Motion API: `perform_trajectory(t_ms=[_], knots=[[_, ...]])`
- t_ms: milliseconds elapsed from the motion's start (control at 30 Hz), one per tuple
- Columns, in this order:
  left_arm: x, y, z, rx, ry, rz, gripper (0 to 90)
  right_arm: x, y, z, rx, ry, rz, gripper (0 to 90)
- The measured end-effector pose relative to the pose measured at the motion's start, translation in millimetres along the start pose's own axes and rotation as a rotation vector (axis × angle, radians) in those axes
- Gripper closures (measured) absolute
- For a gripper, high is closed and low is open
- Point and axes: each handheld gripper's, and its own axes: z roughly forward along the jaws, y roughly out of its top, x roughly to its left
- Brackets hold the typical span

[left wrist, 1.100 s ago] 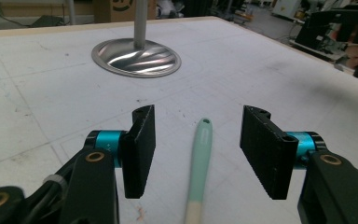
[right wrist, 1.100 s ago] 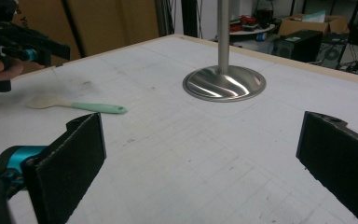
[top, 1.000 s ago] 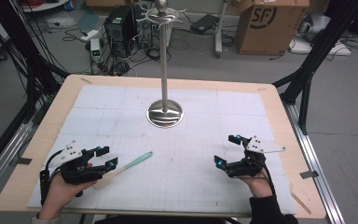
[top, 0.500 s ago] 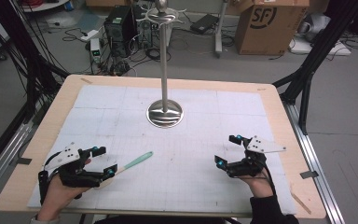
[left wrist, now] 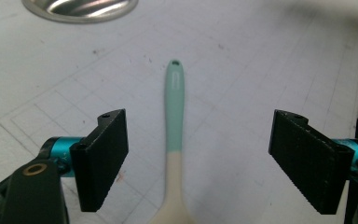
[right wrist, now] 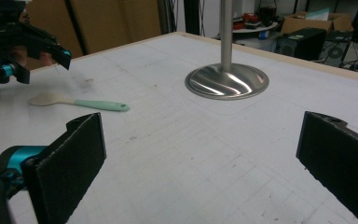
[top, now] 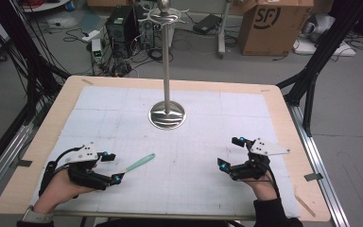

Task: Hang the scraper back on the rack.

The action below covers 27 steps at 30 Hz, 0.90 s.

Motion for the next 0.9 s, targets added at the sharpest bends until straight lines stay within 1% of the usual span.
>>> perform_trajectory(t_ms=[67,133,267,367,400,433,467,500,567,633,700,733,800,900], knots=[[2.6,2.7,2.0,0.042,-0.007,0.008,20.8,0.1,-0.1,0.7,0.002,0.008,-0.003,0.3],[5.7,5.2,4.3,0.072,-0.033,-0.007,21.0,0.2,-0.3,1.0,0.006,0.011,-0.002,0.3],[10.3,10.3,9.4,0.112,-0.05,-0.015,22.0,-0.4,-0.7,1.8,0.015,0.011,-0.006,0.3],[11.5,12.1,14.2,0.158,-0.075,0.003,22.6,-0.1,-0.4,0.8,0.009,0.015,-0.004,0.4],[11.4,12.0,16.5,0.184,-0.07,0.012,23.0,-0.1,-0.3,0.4,0.009,0.014,0.0,0.3],[11.7,12.0,19.3,0.213,-0.077,0.01,23.6,-0.4,-0.3,0.3,0.008,0.013,-0.001,0.4],[11.8,11.7,21.6,0.239,-0.082,0.02,24.0,-0.4,-0.3,0.3,0.008,0.011,0.001,0.3],[11.9,11.5,23.8,0.254,-0.08,0.029,24.5,-1.0,-0.3,0.5,0.005,0.009,-0.005,0.3],[13.2,12.1,27.4,0.282,-0.082,0.021,25.7,-0.5,-0.3,0.5,0.006,0.009,-0.002,0.3],[14.6,13.6,29.3,0.298,-0.074,0.022,27.5,-0.5,-0.3,0.4,0.005,0.01,-0.006,0.3],[14.9,15.7,29.5,0.311,-0.069,0.037,30.8,-0.4,-0.2,0.1,0.004,0.01,-0.004,0.3],[14.2,16.4,29.9,0.314,-0.062,0.051,33.7,-0.5,-0.2,0.0,0.004,0.01,-0.003,0.3],[12.7,16.3,30.8,0.328,-0.063,0.078,38.3,-0.6,-0.1,0.1,0.004,0.01,-0.002,0.3],[11.8,16.2,31.5,0.373,-0.055,0.106,42.6,-0.5,-0.3,0.4,0.009,0.012,-0.003,0.4]])
